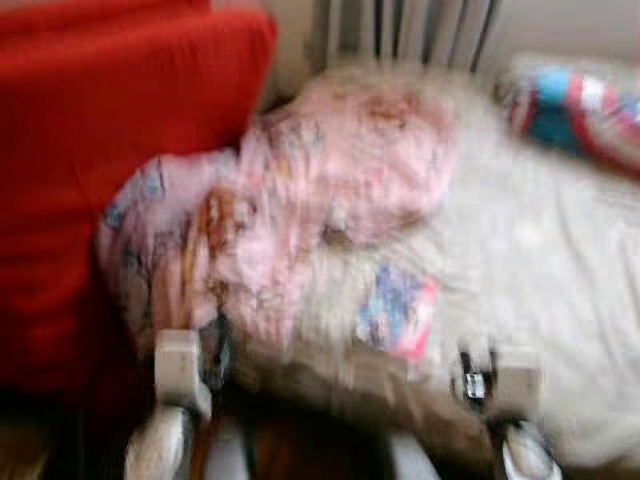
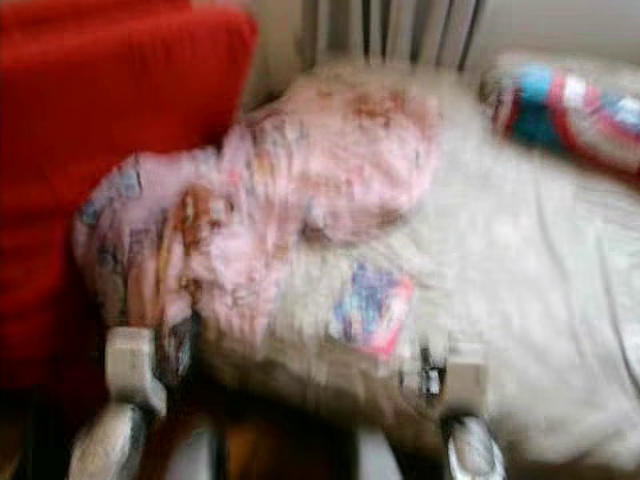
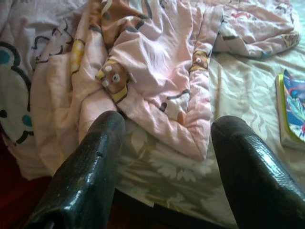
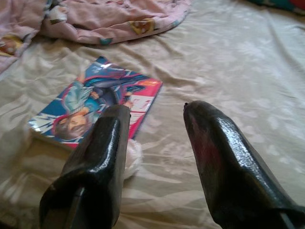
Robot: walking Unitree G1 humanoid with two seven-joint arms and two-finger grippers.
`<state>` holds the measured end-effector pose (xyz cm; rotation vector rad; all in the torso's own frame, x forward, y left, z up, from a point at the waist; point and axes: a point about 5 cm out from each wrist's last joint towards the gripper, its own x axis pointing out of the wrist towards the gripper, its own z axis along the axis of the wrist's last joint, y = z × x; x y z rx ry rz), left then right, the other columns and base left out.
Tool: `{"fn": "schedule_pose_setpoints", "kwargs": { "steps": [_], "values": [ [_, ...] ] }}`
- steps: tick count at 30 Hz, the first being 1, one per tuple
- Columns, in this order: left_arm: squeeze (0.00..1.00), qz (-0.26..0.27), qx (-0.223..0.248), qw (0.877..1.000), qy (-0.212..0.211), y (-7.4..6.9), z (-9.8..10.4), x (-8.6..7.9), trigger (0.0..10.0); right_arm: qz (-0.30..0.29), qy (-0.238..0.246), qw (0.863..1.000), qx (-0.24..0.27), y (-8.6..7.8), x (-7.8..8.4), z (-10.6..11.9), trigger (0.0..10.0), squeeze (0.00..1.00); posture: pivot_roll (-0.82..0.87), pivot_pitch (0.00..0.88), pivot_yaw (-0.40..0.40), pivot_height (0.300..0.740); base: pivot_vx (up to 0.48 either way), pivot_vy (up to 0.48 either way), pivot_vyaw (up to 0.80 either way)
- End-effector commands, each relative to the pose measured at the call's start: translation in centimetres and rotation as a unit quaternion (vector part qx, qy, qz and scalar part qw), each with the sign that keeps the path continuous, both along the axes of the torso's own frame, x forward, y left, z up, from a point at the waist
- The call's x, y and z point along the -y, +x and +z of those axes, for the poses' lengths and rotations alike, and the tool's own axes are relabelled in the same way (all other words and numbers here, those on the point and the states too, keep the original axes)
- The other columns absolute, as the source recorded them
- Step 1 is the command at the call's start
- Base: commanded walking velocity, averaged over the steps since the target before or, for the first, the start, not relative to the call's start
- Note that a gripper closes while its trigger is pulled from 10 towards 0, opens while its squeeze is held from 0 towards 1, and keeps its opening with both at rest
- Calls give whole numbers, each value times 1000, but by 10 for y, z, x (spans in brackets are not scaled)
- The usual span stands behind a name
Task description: Clean up the room
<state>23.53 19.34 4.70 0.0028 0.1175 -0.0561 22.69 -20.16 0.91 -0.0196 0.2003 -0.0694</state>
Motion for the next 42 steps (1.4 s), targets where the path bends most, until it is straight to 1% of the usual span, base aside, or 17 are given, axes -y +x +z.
{"fn": "schedule_pose_setpoints", "kwargs": {
  "steps": [1,7,13,24,30,38,42],
  "values": [
    [0,-7,6,1000,5,5,5,0,10000,0,4,1000,5,-1,0,2,10000,0,-129,84,-56,627,0,0,0],
    [0,-6,4,1000,5,5,6,-1,10000,2,4,1000,2,-2,-1,0,10000,0,-130,85,-56,627,0,0,0],
    [0,-11,0,1000,7,5,4,0,10000,13,4,1000,-4,-4,-4,-1,10000,0,-129,90,-56,627,286,0,0],
    [0,-10,-1,1000,7,5,4,1,10000,13,8,1000,-9,-5,-3,-2,10000,0,-133,95,-63,627,319,0,0],
    [0,-11,0,1000,6,5,4,2,10000,4,19,1000,-17,-6,0,-4,10000,0,-135,95,-63,627,299,0,0],
    [0,-13,4,1000,6,6,6,2,10000,1,35,999,-33,-5,2,-8,10000,0,-134,103,-65,627,0,0,0],
    [0,-16,5,1000,5,9,7,4,10000,3,53,997,-48,-1,4,-11,10000,0,-135,105,-65,627,0,0,0]
  ]
}}
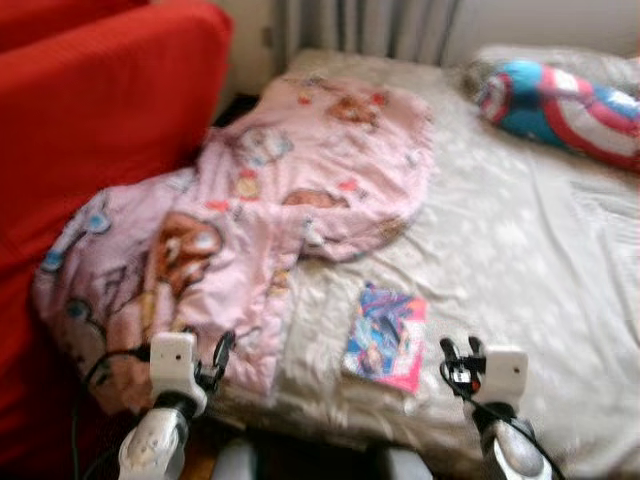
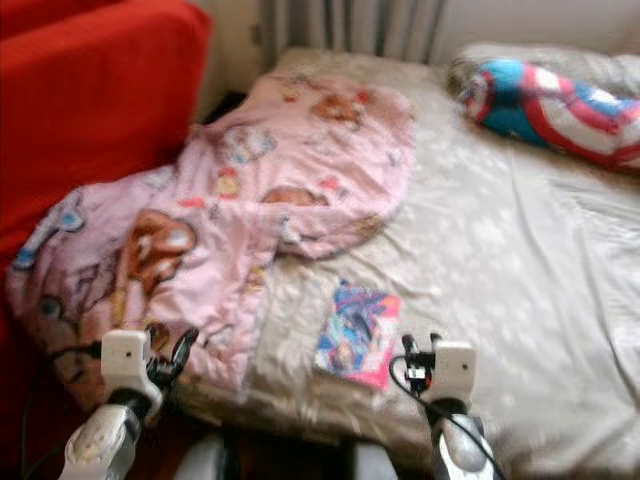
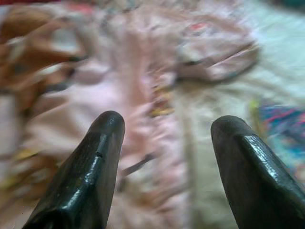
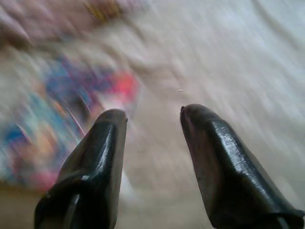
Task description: Clean up the room
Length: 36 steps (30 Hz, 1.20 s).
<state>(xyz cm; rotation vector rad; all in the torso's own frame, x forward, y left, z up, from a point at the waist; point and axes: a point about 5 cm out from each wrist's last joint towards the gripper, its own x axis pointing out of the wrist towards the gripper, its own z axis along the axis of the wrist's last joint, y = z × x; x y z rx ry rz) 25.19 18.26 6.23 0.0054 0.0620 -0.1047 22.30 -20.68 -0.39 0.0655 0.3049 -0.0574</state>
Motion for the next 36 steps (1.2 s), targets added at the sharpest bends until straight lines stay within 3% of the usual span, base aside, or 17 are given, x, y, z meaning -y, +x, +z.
{"fn": "schedule_pose_setpoints", "kwargs": {
  "steps": [1,7,11,15,19,20,21,22,35,36],
  "values": [
    [0,7,-23,1000,7,-7,-9,-7,10000,4,26,1000,-8,6,-2,-2,10000,0,-138,110,-61,627,0,0,0],
    [0,-4,-24,1000,9,-5,-9,-4,10000,25,40,998,-34,26,-11,-6,10000,0,-118,115,-56,627,0,0,0],
    [0,-5,-18,1000,9,-2,-5,-4,10000,43,44,997,-52,48,-25,-3,10000,0,-93,120,-47,627,0,0,0],
    [0,-12,-12,1000,8,3,-1,0,10000,61,38,994,-81,61,-39,-3,10000,0,-78,129,-41,627,0,0,0],
    [0,-18,-7,1000,6,3,3,4,10000,48,35,993,-107,67,-42,-3,10000,0,-57,145,-36,627,0,0,0],
    [0,-19,-6,1000,6,2,3,4,10000,39,44,992,-108,68,-43,-3,10000,82,-51,151,-35,627,0,0,0],
    [0,-19,-7,1000,6,1,3,4,10000,29,48,992,-111,70,-42,-2,10000,957,-48,154,-35,627,0,0,0],
    [0,-19,-8,1000,5,0,3,4,10000,18,53,992,-114,72,-42,-1,10000,1000,-43,160,-34,627,0,0,0],
    [0,-18,-20,1000,6,-19,3,3,10000,-35,55,990,-122,77,-25,2,10000,1000,-12,241,-29,627,0,0,0],
    [0,-17,-21,1000,6,-22,4,2,10000,-40,60,990,-122,76,-24,2,10000,0,-5,260,-27,627,0,0,0]
  ]
}}
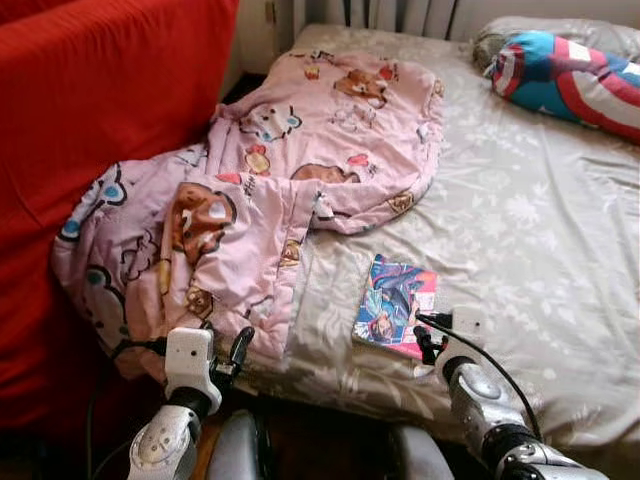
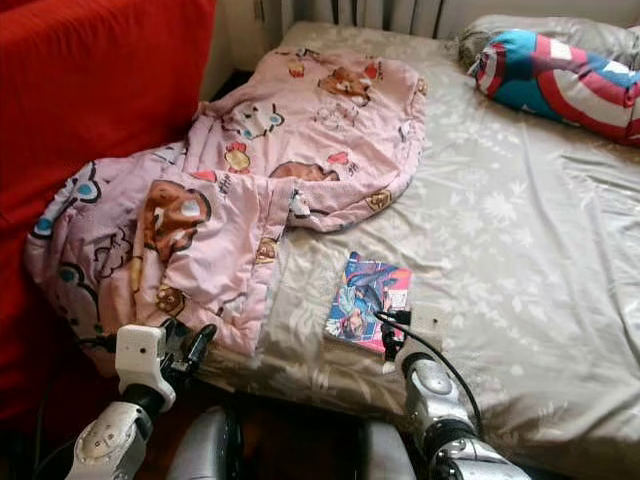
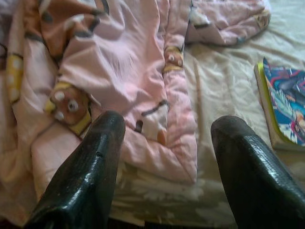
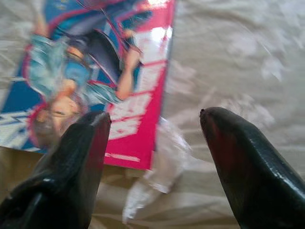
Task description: Clean up the room
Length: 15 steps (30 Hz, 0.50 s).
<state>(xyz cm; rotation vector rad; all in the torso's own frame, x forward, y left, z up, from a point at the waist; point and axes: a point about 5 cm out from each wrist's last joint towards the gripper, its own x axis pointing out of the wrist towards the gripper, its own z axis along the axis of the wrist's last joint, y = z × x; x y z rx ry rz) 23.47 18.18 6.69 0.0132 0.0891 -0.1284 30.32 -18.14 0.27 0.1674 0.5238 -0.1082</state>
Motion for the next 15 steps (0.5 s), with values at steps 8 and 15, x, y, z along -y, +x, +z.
{"fn": "schedule_pose_setpoints", "kwargs": {
  "steps": [8,15],
  "values": [
    [0,-1,-20,1000,6,-18,3,-2,10000,-32,33,999,-16,-1,-1,-2,10000,0,20,300,-21,627,0,0,0],
    [0,3,-29,1000,9,-27,5,-5,10000,-39,44,998,-14,1,-3,-1,10000,0,33,317,-18,627,0,0,0]
  ]
}}
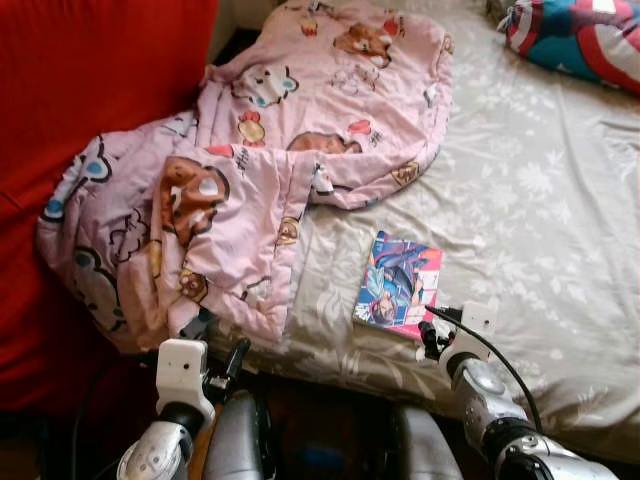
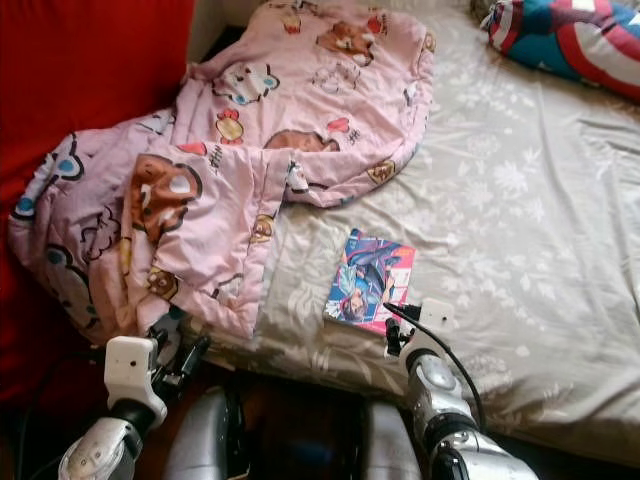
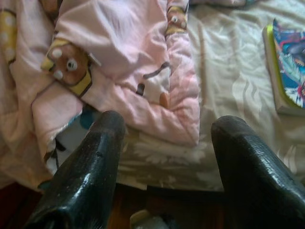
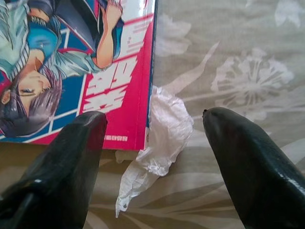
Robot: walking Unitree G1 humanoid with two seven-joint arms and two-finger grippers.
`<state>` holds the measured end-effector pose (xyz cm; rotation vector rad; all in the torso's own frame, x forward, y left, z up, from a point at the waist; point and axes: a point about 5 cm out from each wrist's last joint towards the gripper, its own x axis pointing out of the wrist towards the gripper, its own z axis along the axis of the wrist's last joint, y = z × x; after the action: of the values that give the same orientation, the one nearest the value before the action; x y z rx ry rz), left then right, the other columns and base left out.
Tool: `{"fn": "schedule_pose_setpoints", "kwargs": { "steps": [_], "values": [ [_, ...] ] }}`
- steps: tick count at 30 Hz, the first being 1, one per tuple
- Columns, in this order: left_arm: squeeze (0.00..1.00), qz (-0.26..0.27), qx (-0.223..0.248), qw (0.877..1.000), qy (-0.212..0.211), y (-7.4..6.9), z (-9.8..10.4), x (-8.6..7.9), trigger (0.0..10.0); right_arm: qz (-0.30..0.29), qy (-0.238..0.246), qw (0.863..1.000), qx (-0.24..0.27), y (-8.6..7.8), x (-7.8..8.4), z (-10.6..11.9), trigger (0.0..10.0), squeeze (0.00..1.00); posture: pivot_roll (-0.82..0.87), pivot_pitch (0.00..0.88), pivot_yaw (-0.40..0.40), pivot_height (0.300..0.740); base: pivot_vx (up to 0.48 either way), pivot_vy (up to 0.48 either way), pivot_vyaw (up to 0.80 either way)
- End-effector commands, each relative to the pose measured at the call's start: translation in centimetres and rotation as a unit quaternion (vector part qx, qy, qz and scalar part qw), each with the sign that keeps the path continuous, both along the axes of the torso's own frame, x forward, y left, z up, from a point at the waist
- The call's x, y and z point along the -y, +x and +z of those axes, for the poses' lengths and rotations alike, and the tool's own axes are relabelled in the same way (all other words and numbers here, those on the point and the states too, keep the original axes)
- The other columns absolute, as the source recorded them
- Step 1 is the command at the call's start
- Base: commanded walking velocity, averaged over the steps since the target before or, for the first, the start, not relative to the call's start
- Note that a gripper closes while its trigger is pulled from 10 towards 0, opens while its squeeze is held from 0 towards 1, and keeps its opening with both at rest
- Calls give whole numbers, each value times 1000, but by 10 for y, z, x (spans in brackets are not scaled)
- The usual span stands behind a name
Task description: Clean up the room
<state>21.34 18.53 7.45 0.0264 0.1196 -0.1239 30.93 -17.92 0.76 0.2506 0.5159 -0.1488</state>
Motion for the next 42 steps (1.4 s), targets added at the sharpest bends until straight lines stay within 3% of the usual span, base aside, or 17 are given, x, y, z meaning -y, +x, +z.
{"fn": "schedule_pose_setpoints", "kwargs": {
  "steps": [1,15,16,17,42],
  "values": [
    [0,2,-16,1000,2,-8,-2,-2,10000,-11,13,1000,-16,-4,-1,-6,10000,0,35,319,-17,627,0,0,0],
    [0,6,-31,999,6,-17,-2,-4,10000,-31,20,999,-27,-7,2,-9,10000,0,45,338,-16,627,0,0,0],
    [0,7,-32,999,7,-18,-2,-4,10000,-35,21,999,-27,-8,2,-9,8000,0,51,341,-15,627,0,0,0],
    [0,8,-34,999,7,-19,-2,-5,10000,-38,23,999,-25,-7,3,-8,0,0,52,341,-15,627,0,0,0],
    [0,7,-45,999,13,-24,-2,-7,10000,-60,16,998,-28,-10,10,-10,0,0,66,341,-1,627,0,0,0]
  ]
}}
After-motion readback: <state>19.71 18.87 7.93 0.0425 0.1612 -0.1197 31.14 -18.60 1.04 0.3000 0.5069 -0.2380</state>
